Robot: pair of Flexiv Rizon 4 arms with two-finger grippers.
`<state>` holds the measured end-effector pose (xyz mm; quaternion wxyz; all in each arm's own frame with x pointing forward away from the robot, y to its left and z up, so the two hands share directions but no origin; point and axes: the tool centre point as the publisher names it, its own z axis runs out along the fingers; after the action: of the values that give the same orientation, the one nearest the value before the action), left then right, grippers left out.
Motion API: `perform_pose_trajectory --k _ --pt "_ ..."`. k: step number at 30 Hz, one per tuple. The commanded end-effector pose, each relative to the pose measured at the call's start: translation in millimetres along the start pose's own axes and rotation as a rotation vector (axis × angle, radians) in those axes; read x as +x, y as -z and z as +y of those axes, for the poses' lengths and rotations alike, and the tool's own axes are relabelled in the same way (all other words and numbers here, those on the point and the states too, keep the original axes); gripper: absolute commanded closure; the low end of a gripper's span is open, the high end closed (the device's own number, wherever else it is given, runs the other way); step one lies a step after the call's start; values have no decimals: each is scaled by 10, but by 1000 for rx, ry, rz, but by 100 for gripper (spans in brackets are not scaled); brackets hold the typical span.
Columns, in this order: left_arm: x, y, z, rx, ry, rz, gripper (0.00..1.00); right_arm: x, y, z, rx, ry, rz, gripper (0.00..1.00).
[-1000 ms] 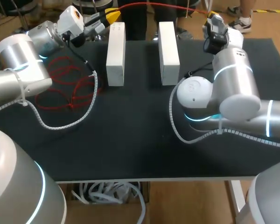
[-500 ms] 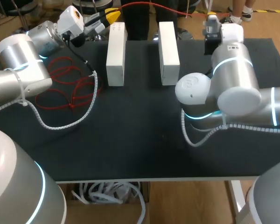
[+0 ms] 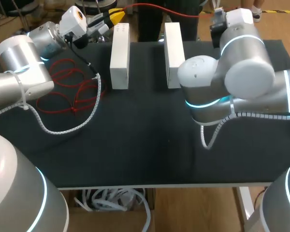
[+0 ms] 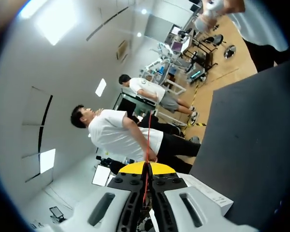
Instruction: Grab the tape and strap the tape.
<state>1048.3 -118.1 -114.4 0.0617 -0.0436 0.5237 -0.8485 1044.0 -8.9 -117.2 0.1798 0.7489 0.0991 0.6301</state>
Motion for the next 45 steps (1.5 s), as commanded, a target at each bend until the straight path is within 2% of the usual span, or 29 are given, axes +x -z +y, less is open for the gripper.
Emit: perform_pose_trajectory --k 1,4,15,16,18,21,23,25,44,45 --pt "5 -1 3 0 -1 -2 100 31 48 -145 -201 194 315 100" --pt "5 -1 3 0 -1 -2 100 9 47 -182 -208 365 416 100" --pt "5 -1 3 0 -1 -2 100 13 44 -177 -204 374 417 100" --pt "10 -3 -27 -65 17 -25 100 13 44 -177 -204 374 417 100" --pt "-15 -40 -59 -248 151 -111 100 13 44 -177 -204 374 417 100" --pt "-50 -79 -45 -496 316 -192 100 13 44 -177 -204 374 417 100" --pt "-49 -109 -32 -625 383 -246 100 13 44 -177 -204 374 417 100" --pt "-41 -140 -30 -710 427 -291 100 13 44 -177 -204 374 417 100" --pt "-41 -140 -30 -710 427 -291 100 13 44 -177 -204 374 417 100" --pt "-66 -150 -12 -762 403 -250 100 13 44 -177 -204 374 417 100"
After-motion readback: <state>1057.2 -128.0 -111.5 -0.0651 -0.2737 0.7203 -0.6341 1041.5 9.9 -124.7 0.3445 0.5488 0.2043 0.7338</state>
